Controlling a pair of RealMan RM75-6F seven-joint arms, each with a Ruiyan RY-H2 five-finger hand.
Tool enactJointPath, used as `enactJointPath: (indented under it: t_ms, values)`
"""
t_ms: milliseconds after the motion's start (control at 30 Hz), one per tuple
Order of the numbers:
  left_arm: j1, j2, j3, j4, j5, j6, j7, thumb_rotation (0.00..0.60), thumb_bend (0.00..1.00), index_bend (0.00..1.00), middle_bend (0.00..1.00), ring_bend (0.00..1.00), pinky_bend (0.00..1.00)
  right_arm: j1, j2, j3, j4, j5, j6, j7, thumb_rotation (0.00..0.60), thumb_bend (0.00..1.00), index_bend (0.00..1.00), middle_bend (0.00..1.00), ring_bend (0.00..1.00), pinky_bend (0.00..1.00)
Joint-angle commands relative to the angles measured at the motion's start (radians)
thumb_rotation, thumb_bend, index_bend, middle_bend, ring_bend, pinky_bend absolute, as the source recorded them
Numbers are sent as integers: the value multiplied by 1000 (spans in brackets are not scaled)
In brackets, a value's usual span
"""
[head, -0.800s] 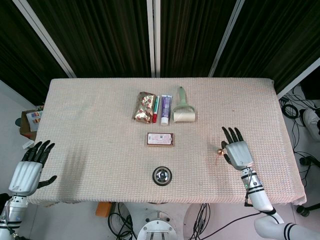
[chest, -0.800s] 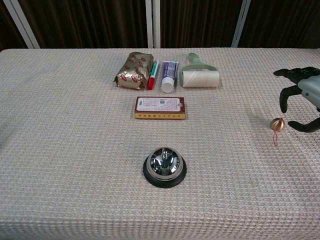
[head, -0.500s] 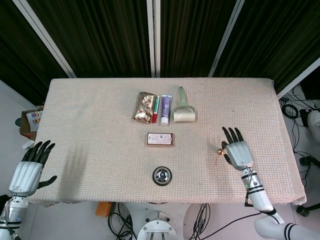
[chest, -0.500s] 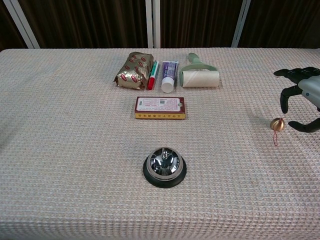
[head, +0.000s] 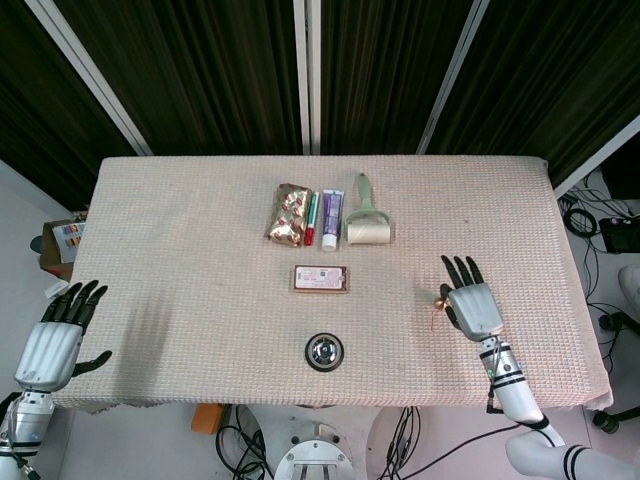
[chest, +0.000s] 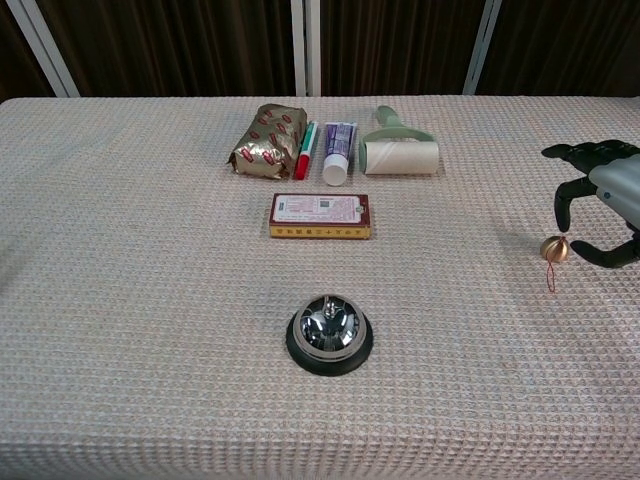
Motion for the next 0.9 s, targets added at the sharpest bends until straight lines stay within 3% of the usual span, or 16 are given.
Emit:
enactJointPath:
  t_ms: [33, 900]
  values:
    - [0, -1, -1, 4, 2, 2, -5, 600, 96, 84, 63, 36, 166, 1, -9, -3, 13, -10, 7, 5, 600, 286, 516, 26, 0, 0]
    - [-3, 1, 0, 5, -4, -8, -3, 600, 99, 84, 63, 36, 166, 1, -48, 6, 58, 0, 14, -7, 600, 319, 534, 54, 0, 0]
